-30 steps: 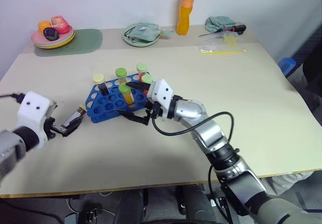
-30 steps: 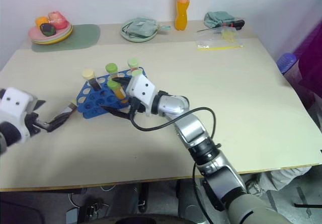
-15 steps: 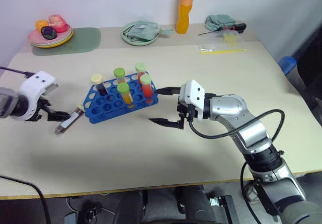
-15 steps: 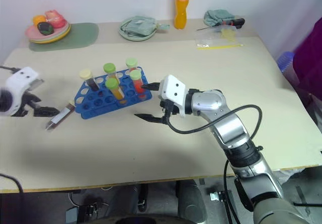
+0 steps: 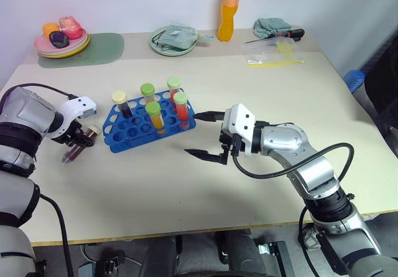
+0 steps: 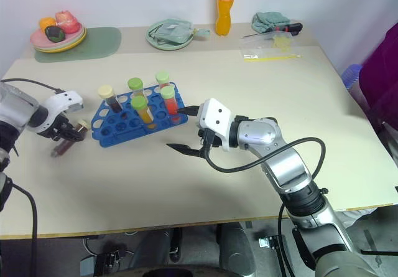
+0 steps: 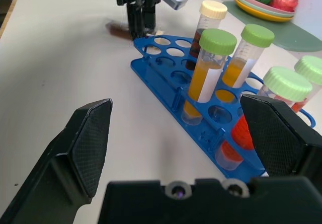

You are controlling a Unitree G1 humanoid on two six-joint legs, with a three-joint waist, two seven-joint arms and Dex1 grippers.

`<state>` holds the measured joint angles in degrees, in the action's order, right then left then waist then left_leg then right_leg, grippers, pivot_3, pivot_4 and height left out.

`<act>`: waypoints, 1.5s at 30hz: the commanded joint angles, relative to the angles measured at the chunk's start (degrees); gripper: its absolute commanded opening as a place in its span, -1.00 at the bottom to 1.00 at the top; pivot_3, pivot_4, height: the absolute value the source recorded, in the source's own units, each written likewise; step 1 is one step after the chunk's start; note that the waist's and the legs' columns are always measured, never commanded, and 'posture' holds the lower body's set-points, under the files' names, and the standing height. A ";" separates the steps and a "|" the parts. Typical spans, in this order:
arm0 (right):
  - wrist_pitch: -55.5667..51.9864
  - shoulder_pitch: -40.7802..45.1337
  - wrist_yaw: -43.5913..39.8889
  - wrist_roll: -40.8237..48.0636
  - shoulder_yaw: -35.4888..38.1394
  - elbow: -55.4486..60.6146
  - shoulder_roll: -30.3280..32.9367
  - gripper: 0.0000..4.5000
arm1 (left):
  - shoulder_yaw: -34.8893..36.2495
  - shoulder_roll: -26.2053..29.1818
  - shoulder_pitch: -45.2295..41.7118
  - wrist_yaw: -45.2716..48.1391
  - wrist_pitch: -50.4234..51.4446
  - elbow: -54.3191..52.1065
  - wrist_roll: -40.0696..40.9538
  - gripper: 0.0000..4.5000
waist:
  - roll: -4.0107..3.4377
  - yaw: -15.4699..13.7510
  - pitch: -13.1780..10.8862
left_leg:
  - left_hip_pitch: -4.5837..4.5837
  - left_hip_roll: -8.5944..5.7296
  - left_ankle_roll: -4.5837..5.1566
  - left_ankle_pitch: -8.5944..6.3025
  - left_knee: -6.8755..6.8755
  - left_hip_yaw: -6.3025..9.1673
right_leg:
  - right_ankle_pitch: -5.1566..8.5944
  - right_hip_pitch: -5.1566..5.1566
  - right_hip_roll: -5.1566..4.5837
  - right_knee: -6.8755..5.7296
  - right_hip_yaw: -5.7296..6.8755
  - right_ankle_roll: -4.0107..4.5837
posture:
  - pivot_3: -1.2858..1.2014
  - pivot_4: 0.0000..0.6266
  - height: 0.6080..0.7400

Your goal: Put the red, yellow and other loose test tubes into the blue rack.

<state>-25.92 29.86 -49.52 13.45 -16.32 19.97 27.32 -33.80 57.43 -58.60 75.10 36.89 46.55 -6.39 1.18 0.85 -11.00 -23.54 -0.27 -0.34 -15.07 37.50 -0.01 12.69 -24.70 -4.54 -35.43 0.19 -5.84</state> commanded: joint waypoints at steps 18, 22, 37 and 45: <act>5.51 -10.15 10.82 -1.21 8.77 -7.01 -2.75 1.00 | 66.63 -29.84 47.72 -48.62 -5.82 -83.46 24.70 -0.65 | 0.27 -0.49 0.04 | 0.00 -0.24 -0.01 -0.03 0.58 0.27 | -0.24 0.32 -0.76 -0.08 -0.02 -0.38 | 0.03 -0.52 1.00; 7.66 -9.48 11.09 -1.65 9.24 -10.90 -3.19 1.00 | 54.43 -43.91 54.41 -60.41 -12.11 -92.28 17.19 -0.65 | 0.27 -1.19 0.06 | 0.09 -0.29 -0.01 -0.03 0.61 0.25 | -0.28 0.41 -0.74 -0.07 -0.04 -0.35 | 0.03 -0.52 1.00; 7.79 -8.26 12.73 -2.09 8.54 -11.80 -6.04 1.00 | 38.59 -50.37 57.04 -69.29 -33.14 -74.67 4.22 -0.65 | 0.10 -1.51 0.16 | 0.13 -0.22 0.02 -0.02 0.61 0.22 | -0.27 0.41 -0.42 -0.05 -0.04 -0.29 | 0.03 -0.52 1.00; 7.15 -9.26 13.94 -2.07 8.75 -10.60 -6.17 1.00 | 38.70 -49.83 55.97 -68.68 -33.07 -71.61 5.41 -0.65 | 0.10 -1.46 0.16 | 0.13 -0.23 0.03 -0.03 0.61 0.22 | -0.27 0.41 -0.38 -0.05 -0.03 -0.31 | 0.03 -0.52 1.00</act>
<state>-18.99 20.71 -36.03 11.34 -8.26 6.64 21.31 4.95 7.36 -2.17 6.27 5.10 -24.31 -1.68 1.28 -0.61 -10.84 -23.41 -0.49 -0.31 -15.10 38.10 0.21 12.41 -24.30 -4.92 -35.49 0.16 -6.15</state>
